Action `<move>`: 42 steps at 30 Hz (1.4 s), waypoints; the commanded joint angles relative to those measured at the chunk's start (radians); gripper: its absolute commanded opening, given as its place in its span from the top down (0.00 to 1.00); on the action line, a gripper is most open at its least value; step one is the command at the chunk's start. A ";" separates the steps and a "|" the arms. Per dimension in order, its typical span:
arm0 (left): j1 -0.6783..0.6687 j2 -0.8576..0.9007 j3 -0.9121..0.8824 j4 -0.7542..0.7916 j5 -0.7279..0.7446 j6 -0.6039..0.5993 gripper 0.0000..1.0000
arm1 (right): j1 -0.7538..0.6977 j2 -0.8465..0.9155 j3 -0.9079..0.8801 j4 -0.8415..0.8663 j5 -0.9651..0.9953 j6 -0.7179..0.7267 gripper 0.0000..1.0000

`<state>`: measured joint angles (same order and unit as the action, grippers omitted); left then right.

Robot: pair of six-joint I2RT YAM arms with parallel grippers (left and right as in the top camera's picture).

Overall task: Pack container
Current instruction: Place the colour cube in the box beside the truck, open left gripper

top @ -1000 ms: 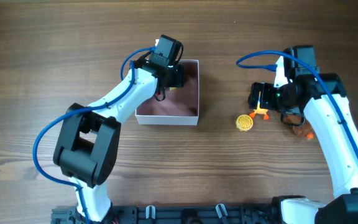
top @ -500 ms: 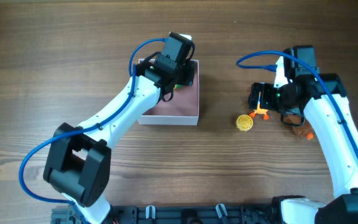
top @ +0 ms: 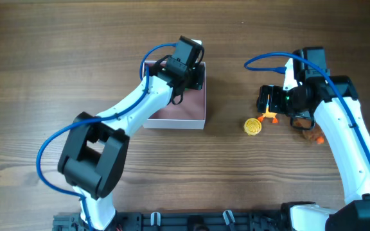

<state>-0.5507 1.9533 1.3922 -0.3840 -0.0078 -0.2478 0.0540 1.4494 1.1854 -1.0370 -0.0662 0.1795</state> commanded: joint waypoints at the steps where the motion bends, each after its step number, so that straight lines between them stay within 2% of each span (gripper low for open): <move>1: -0.002 0.040 0.004 0.008 0.019 0.005 0.96 | -0.004 0.000 0.021 -0.003 0.014 0.006 0.00; 8: -0.002 0.070 0.003 -0.027 0.017 0.006 0.96 | -0.004 0.000 0.021 -0.004 0.014 0.006 0.00; 14: -0.001 0.096 0.002 -0.090 -0.054 0.006 0.96 | -0.004 0.000 0.021 -0.006 0.014 0.006 0.00; 37: -0.002 0.095 0.002 -0.111 -0.121 0.005 0.96 | -0.004 0.000 0.021 -0.003 0.014 0.004 0.00; 38: -0.002 0.095 0.002 -0.110 -0.121 0.005 0.96 | -0.004 0.000 0.021 -0.003 0.014 0.004 0.00; 40: -0.003 0.090 0.003 -0.110 -0.121 0.005 0.85 | -0.004 0.000 0.021 -0.003 0.014 0.004 0.00; 42: -0.004 0.069 0.003 -0.109 -0.121 0.006 0.85 | -0.004 0.000 0.021 -0.003 0.014 0.004 0.00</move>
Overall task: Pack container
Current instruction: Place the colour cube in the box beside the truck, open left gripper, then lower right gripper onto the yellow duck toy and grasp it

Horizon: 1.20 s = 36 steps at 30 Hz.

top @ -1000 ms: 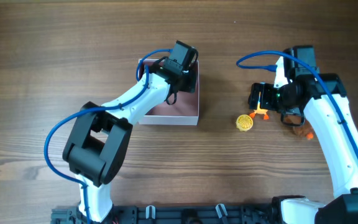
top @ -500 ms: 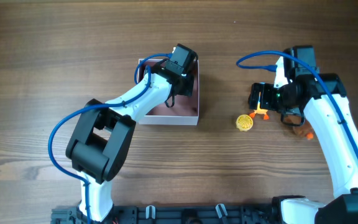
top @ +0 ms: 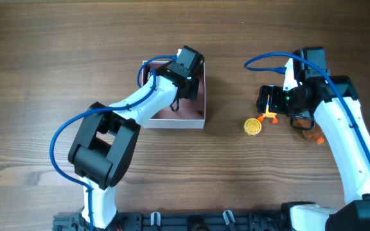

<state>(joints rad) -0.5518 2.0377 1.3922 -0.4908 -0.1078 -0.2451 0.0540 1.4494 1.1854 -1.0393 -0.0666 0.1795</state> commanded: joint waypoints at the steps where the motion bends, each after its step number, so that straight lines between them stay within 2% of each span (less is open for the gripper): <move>1: -0.003 -0.031 0.003 0.000 -0.021 0.003 0.83 | -0.004 0.000 0.021 -0.001 0.014 0.004 0.00; 6: -0.003 -0.131 0.004 0.002 -0.021 0.003 0.73 | -0.004 0.000 0.021 -0.002 0.014 0.004 0.00; 8: -0.003 -0.181 0.004 -0.006 -0.021 0.003 0.73 | -0.004 0.000 0.021 0.000 0.014 0.005 0.00; 13: 0.011 -0.388 0.004 -0.094 -0.074 0.006 0.63 | -0.004 0.000 0.021 -0.002 0.014 0.003 0.00; 14: 0.022 -0.425 0.004 -0.130 -0.095 0.006 0.54 | -0.004 0.000 0.021 -0.006 0.014 0.003 0.00; 16: 0.066 -0.507 0.004 -0.241 -0.100 -0.024 0.28 | -0.004 0.000 0.021 -0.009 0.014 -0.007 0.00; 19: 0.161 -0.576 0.004 -0.378 -0.098 -0.055 0.00 | -0.004 0.000 0.041 -0.002 0.017 -0.020 0.00; 22: 0.290 -0.590 0.004 -0.480 -0.080 -0.055 0.00 | -0.004 0.003 0.099 -0.001 0.066 0.008 0.00; 23: 0.356 -0.584 -0.001 -0.496 -0.042 -0.055 0.00 | -0.004 0.021 0.147 -0.002 0.077 0.016 0.00; 26: 0.435 -0.575 -0.001 -0.496 -0.001 -0.055 0.00 | -0.004 0.079 0.190 0.003 0.077 0.044 0.00; 36: 0.480 -0.568 -0.001 -0.493 -0.002 -0.050 0.00 | -0.044 0.445 0.198 0.064 0.032 0.075 0.00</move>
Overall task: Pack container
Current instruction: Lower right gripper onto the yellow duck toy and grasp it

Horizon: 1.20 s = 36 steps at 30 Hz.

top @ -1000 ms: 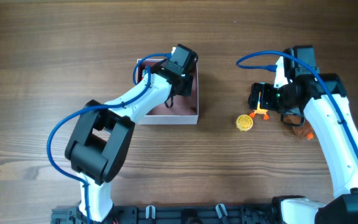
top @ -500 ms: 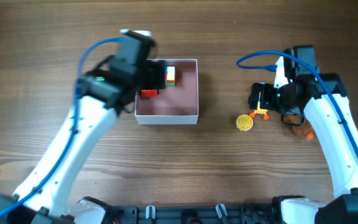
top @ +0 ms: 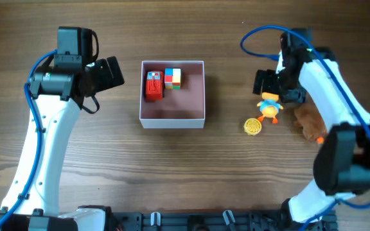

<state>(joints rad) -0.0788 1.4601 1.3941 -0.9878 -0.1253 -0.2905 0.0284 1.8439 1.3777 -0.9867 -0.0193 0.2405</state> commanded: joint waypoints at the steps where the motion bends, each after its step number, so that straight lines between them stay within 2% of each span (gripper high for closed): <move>1: 0.007 0.010 -0.003 0.004 0.016 -0.005 0.00 | -0.019 0.064 0.006 0.016 -0.015 0.000 0.00; 11: 0.007 0.010 -0.003 0.003 0.016 -0.005 0.00 | -0.020 0.149 0.005 0.060 -0.015 -0.043 0.00; 17: 0.007 0.010 -0.003 0.003 0.016 -0.005 0.00 | -0.019 0.182 0.003 0.051 -0.016 -0.051 0.04; 22: 0.007 0.010 -0.003 0.003 0.016 -0.005 0.00 | -0.019 0.182 0.003 0.044 -0.024 -0.051 0.33; 28: 0.007 0.010 -0.003 0.003 0.016 -0.005 0.00 | -0.019 0.182 0.003 0.037 -0.031 -0.051 0.39; 33: 0.007 0.010 -0.003 0.003 0.016 -0.005 0.00 | -0.019 0.182 0.003 0.032 -0.031 -0.055 0.59; 36: 0.007 0.010 -0.003 0.003 0.016 -0.005 0.00 | -0.019 0.182 0.003 0.029 -0.031 -0.055 0.65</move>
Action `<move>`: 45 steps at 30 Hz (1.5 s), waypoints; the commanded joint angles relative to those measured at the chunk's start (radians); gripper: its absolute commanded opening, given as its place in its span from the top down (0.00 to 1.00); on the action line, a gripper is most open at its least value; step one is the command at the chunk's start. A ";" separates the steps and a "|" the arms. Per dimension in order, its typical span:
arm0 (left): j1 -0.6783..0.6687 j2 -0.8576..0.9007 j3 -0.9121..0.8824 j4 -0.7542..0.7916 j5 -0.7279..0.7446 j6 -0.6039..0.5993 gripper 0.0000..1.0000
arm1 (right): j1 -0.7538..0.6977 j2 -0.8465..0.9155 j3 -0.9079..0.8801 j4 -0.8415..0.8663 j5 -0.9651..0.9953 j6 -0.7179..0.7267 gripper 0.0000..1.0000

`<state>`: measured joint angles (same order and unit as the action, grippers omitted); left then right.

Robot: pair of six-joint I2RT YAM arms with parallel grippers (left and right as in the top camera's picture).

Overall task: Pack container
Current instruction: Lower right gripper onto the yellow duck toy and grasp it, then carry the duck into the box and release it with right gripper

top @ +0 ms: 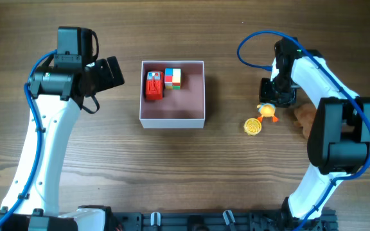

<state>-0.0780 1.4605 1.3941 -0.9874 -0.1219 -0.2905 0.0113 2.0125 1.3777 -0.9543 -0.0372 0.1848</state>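
Observation:
The container, a white box [172,122] with a pinkish floor, stands at the table's middle. At its far side lie a red toy [153,85] and a multicoloured cube [172,77]. To the box's left my left gripper [114,72] hangs apart from it, open and holding nothing. At the right, my right gripper [270,97] points down right over an orange-and-yellow duck toy [266,113] and covers the duck's top. Its jaws are hidden from above. A yellow round piece [253,126] lies just below the duck.
A brown plush [306,119] lies to the right of the duck, partly under the right arm. A blue cable loops above each arm. A black rail runs along the table's near edge.
My right gripper has come down and slightly nearer, from just beyond the duck to right over it, and the arm has swung in. The left arm, the box and its contents are unchanged.
At first my left gripper reached over the box's far right corner, hiding the inside, then sat lower in the box. Later it was back at the left, with the red toy and cube showing inside. My right gripper stayed by the duck throughout and now covers its top.

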 commanded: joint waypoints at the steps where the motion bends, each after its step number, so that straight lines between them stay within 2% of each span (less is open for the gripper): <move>1: 0.006 0.010 -0.003 0.003 0.013 -0.005 0.00 | -0.002 0.013 0.003 -0.005 -0.013 0.001 0.71; 2: 0.006 0.010 -0.003 0.003 0.013 -0.005 0.00 | -0.002 0.013 0.003 -0.006 -0.013 0.001 0.75; 3: 0.006 0.010 -0.003 0.003 0.013 -0.005 0.00 | -0.002 0.013 0.003 -0.006 -0.013 0.000 0.89; 4: 0.006 0.010 -0.003 0.003 0.013 -0.005 0.00 | -0.002 0.013 0.003 -0.006 -0.012 0.001 0.95; 9: 0.006 0.010 -0.003 0.003 0.012 -0.004 0.00 | 0.003 -0.005 0.006 -0.024 -0.012 0.001 0.96; 15: 0.054 0.010 -0.003 0.002 -0.002 -0.006 0.00 | 0.098 -0.232 0.102 -0.086 -0.005 0.004 0.96; 20: 0.109 0.010 -0.003 -0.013 -0.002 -0.009 0.00 | 0.287 -0.406 0.270 -0.076 0.023 0.153 0.96; 21: 0.109 0.010 -0.003 -0.012 -0.002 -0.009 0.00 | 0.372 -0.413 0.307 -0.046 0.045 0.253 0.96; 24: 0.109 0.010 -0.003 -0.012 -0.002 -0.013 0.00 | 0.482 -0.383 0.310 0.014 0.079 0.383 0.96; 28: 0.109 0.010 -0.003 -0.012 -0.002 -0.013 0.00 | 0.557 -0.269 0.310 0.057 0.092 0.421 0.96; 35: 0.109 0.010 -0.003 -0.012 -0.002 -0.013 0.00 | 0.563 -0.015 0.310 0.057 0.055 0.422 0.96; 45: 0.109 0.010 -0.003 -0.012 -0.002 -0.013 0.00 | 0.563 0.076 0.309 0.071 0.029 0.421 0.96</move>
<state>0.0257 1.4605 1.3941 -0.9962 -0.1223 -0.2909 0.5755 2.0651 1.6855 -0.8978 0.0006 0.5869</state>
